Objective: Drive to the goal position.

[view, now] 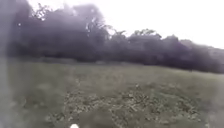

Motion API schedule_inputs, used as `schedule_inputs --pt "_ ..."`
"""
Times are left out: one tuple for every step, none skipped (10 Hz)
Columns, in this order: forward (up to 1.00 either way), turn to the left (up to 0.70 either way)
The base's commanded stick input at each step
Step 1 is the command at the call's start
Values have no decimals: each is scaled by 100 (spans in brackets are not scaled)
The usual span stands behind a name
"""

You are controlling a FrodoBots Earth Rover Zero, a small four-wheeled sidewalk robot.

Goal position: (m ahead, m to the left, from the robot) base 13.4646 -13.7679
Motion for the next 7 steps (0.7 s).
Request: schedule_inputs --pt "85 -34" --pt "85 -34" --pt "85 -34" --pt "85 -34" --pt "85 -34" --pt "85 -34" --pt "85 -17"
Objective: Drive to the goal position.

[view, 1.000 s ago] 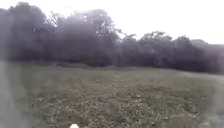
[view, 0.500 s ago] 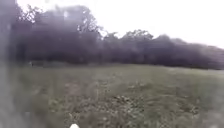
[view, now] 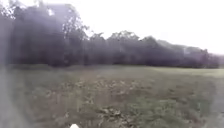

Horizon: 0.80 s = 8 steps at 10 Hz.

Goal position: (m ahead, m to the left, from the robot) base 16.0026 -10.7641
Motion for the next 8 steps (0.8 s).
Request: schedule_inputs --pt "85 -5" --pt "85 -1" --pt "85 0" --pt "85 0" --pt "85 0" --pt "85 0" --pt "85 0" --pt "85 0"
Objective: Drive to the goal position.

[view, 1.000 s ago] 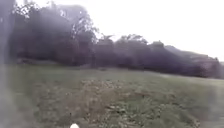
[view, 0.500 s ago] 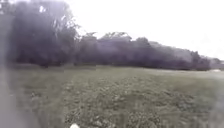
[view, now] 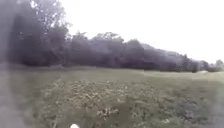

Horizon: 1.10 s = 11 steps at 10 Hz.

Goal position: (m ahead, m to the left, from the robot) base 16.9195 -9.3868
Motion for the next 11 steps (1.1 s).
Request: schedule_inputs --pt "85 0" --pt "85 0" --pt "85 0" --pt "85 -3" --pt "85 -9" --pt "85 -34" --pt "85 -34" --pt "85 -34" --pt "85 -34" --pt "85 -34" --pt "85 -34"
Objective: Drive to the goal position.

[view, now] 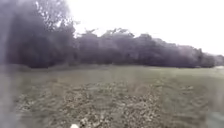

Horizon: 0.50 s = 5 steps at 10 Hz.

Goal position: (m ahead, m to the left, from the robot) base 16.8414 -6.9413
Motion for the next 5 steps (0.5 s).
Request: schedule_inputs --pt "85 -34" --pt "85 -34" --pt "85 -34" --pt "85 -34" --pt "85 -34"
